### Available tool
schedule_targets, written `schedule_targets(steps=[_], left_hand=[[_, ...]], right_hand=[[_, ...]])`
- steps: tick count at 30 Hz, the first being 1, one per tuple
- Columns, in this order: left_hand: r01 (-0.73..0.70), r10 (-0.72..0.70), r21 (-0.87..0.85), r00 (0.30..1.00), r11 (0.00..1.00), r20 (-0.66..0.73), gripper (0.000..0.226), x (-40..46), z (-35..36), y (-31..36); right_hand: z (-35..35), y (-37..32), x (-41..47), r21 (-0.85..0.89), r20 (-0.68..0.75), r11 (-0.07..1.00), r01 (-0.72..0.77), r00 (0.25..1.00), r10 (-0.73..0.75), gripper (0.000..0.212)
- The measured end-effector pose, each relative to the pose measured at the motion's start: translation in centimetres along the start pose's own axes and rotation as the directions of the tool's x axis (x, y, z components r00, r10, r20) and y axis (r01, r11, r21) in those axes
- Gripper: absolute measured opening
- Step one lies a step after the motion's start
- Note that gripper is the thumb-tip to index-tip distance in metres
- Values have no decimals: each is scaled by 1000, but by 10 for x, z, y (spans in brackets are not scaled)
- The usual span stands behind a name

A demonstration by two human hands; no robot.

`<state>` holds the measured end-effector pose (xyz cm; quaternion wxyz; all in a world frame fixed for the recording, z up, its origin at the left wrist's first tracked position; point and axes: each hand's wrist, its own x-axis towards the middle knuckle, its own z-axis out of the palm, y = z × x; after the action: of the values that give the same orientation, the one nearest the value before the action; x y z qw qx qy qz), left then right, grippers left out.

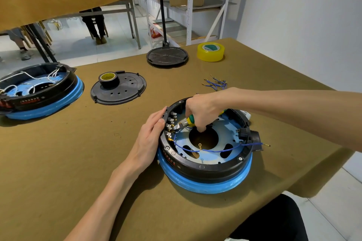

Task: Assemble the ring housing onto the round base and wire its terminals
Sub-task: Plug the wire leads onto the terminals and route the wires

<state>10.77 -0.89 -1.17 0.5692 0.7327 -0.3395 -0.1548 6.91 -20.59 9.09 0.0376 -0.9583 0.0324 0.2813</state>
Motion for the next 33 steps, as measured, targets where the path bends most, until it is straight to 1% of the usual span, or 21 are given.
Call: schedule_targets(steps=[2,6,8,10,11,13,15,16,18,19,20,22,24,27,29,30,33], left_hand=[[0,0,-7,1000,1000,-3,64,0,0,0],[7,-7,-3,1000,1000,-2,64,-1,0,0],[5,-5,-5,1000,1000,-5,63,-1,0,0],[7,-7,-7,1000,1000,-16,63,-1,0,-1],[10,-10,-9,1000,1000,-20,64,-1,0,-1],[9,-9,-20,1000,1000,-19,64,-1,0,-2],[-3,2,-25,1000,1000,-25,63,0,1,-2],[-6,6,-25,1000,1000,-29,62,0,1,-2],[-7,6,-28,999,1000,-38,62,0,2,-2],[-8,6,-29,999,1000,-45,61,0,3,-2],[-9,8,-29,998,1000,-56,61,-1,4,-2],[-12,10,-24,997,1000,-82,61,-2,6,-1],[-11,9,-22,994,1000,-107,61,-3,7,-1],[-17,13,-32,992,999,-126,59,-4,8,-1],[-16,11,-41,992,999,-127,57,-4,9,0],[-17,11,-45,992,999,-125,57,-4,9,0],[-16,10,-48,992,999,-129,54,-4,8,-1]], right_hand=[[0,0,0,2,2,1000,-3,1000,3,53],[0,-2,-2,13,11,1000,-9,1000,9,39],[-2,-3,-3,3,52,1000,-6,999,6,26],[-6,-6,-6,-15,68,1000,-3,998,4,24],[-8,-7,-9,-37,48,999,-1,999,3,27],[-8,-5,-20,-100,-39,995,-10,999,6,34],[-7,0,-34,-144,-166,989,-13,986,-11,37],[-6,3,-40,-131,-236,991,-12,972,-19,37],[-4,10,-50,-43,-395,999,-13,919,-5,40],[-3,14,-53,21,-480,1000,-14,877,22,42],[-1,19,-55,92,-552,996,-20,831,68,46],[3,33,-58,238,-623,969,-67,755,205,57],[13,53,-58,373,-629,918,-131,692,354,66],[36,90,-55,521,-609,822,-230,575,547,67],[54,113,-51,540,-566,761,-359,514,644,70],[63,122,-48,535,-539,730,-426,493,683,75],[87,139,-37,529,-448,653,-542,474,758,86]])
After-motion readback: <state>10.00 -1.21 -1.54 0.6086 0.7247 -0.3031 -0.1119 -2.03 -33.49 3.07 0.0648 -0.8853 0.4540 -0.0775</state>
